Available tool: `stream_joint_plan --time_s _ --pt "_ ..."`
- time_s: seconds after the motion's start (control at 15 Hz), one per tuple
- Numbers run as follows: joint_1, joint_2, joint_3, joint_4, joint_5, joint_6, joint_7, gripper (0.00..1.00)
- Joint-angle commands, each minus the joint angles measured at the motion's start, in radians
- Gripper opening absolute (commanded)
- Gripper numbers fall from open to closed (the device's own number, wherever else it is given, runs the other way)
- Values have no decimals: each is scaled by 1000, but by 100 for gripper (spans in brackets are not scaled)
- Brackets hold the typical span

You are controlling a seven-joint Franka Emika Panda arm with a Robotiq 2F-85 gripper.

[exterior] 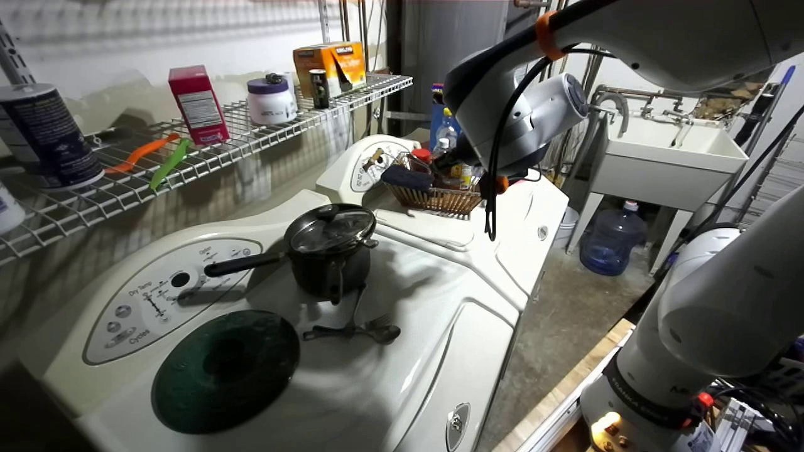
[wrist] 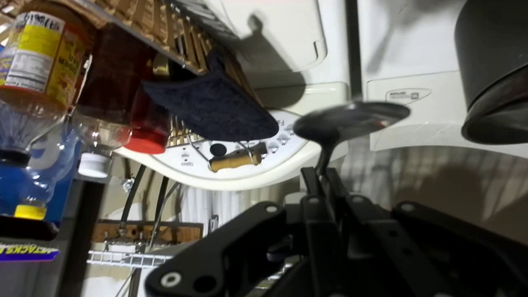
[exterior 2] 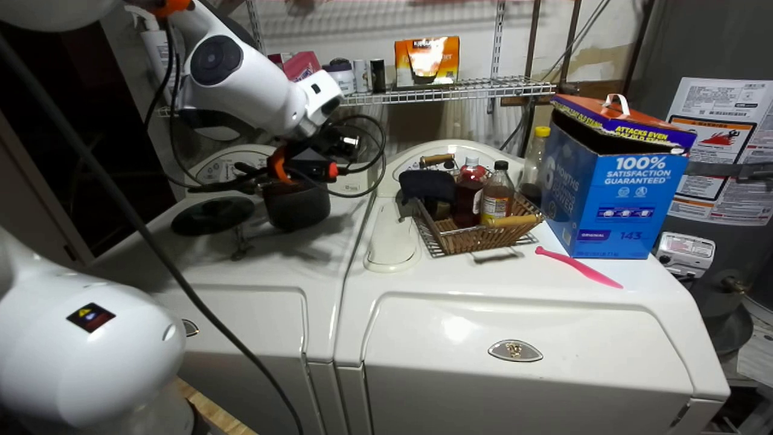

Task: Put one spoon in the basket

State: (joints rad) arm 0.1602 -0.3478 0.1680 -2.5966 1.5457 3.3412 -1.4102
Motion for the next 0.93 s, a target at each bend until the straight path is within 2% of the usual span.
stream_joint_plan --time_s 0.0,0.13,0.2,0.27,0.73,0.8,0.87 --pt "-72 94 11 75 -252 44 241 2" --pt "-106 149 -3 106 -405 46 365 2" --pt "-123 192 -3 170 -311 47 256 2" --pt "-139 216 -5 192 -337 46 278 2" --pt "-223 401 -53 361 -389 2 222 2" --pt "-200 417 -99 340 -557 -4 377 2" --pt "-199 443 -111 352 -610 -16 408 2"
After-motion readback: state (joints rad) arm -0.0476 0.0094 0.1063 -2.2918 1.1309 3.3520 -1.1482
